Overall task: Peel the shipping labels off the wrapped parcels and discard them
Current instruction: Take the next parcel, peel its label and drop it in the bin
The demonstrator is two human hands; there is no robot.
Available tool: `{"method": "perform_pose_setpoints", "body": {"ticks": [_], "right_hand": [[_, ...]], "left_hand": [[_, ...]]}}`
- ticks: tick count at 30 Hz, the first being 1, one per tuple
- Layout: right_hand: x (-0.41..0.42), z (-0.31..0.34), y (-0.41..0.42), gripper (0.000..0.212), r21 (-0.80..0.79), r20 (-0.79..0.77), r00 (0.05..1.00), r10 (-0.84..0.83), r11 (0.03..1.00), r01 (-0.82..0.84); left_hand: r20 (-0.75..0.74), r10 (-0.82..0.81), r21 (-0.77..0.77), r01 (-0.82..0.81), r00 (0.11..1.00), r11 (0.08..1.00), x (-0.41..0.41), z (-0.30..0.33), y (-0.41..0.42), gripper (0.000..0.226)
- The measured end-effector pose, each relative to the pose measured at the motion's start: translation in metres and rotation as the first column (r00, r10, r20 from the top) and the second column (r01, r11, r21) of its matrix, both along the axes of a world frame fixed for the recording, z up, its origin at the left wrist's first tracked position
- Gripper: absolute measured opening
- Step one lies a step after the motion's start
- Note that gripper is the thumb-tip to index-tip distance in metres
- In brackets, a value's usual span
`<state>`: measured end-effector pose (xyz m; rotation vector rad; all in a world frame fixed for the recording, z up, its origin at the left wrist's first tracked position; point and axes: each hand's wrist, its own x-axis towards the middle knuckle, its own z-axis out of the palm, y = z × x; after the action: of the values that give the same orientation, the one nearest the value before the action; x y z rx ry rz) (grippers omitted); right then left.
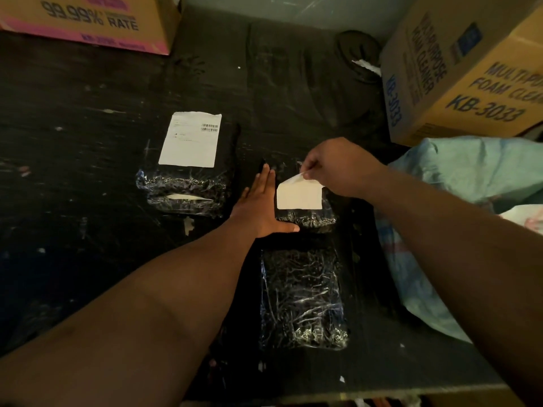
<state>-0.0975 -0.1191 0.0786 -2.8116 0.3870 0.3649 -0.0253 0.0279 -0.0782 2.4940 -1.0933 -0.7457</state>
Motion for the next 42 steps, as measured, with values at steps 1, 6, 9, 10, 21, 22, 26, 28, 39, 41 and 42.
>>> {"method": "perform_pose_setpoints", "body": {"ticks": [1,6,9,10,21,22,26,28,39,41,42], "right_hand": [[-0.001,0.004,0.001,0.014,0.003,0.0,1.0,0.003,1.0,-0.003],[-0.011,0.021,0.001,0.013,0.0,0.006,1.0,0.01,1.0,-0.01],[-0.017,0.028,0.001,0.014,-0.01,0.003,1.0,0.003,1.0,-0.003],[-0.018,0.031,0.001,0.014,-0.018,0.007,1.0,0.007,1.0,-0.007],[-0.025,0.097,-0.018,0.022,-0.141,0.191,0.981,0.032,0.99,-0.005],[-0.028,0.098,-0.02,0.023,-0.144,0.191,0.981,0.029,0.99,-0.001],[-0.045,0.105,-0.028,0.03,-0.186,0.178,0.984,0.018,0.983,0.016],[-0.06,0.112,-0.04,0.034,-0.216,0.174,0.984,-0.04,0.973,0.077],[-0.212,0.157,-0.146,0.015,-0.352,0.169,0.917,-0.362,0.846,0.4],[-0.244,0.165,-0.164,0.016,-0.381,0.173,0.898,-0.405,0.813,0.44],[-0.259,0.168,-0.174,0.018,-0.401,0.162,0.883,-0.44,0.789,0.466]], "left_hand": [[-0.004,-0.003,-0.001,0.003,1.0,1.0,0.0,0.0,0.0,0.151],[-0.014,0.001,-0.02,-0.001,1.0,1.0,0.001,0.0,0.001,0.151],[-0.018,-0.002,-0.019,0.002,1.0,1.0,0.001,0.0,0.003,0.15],[-0.02,-0.005,-0.017,0.005,1.0,1.0,0.001,0.0,0.002,0.15],[0.036,-0.027,0.05,0.025,0.999,0.998,-0.002,0.008,-0.001,0.153],[0.05,-0.031,0.06,0.028,0.998,0.998,-0.002,0.01,-0.001,0.153],[0.108,-0.064,0.12,0.05,0.992,0.992,-0.002,0.021,-0.007,0.154],[0.129,-0.086,0.159,0.065,0.988,0.985,-0.001,0.03,-0.011,0.152],[0.438,-0.151,-0.306,0.305,0.886,0.902,-0.091,0.089,-0.111,0.084],[0.456,-0.178,-0.4,0.38,0.872,0.834,-0.125,0.102,-0.138,0.074],[0.474,-0.192,-0.435,0.419,0.859,0.797,-0.142,0.108,-0.151,0.068]]}}
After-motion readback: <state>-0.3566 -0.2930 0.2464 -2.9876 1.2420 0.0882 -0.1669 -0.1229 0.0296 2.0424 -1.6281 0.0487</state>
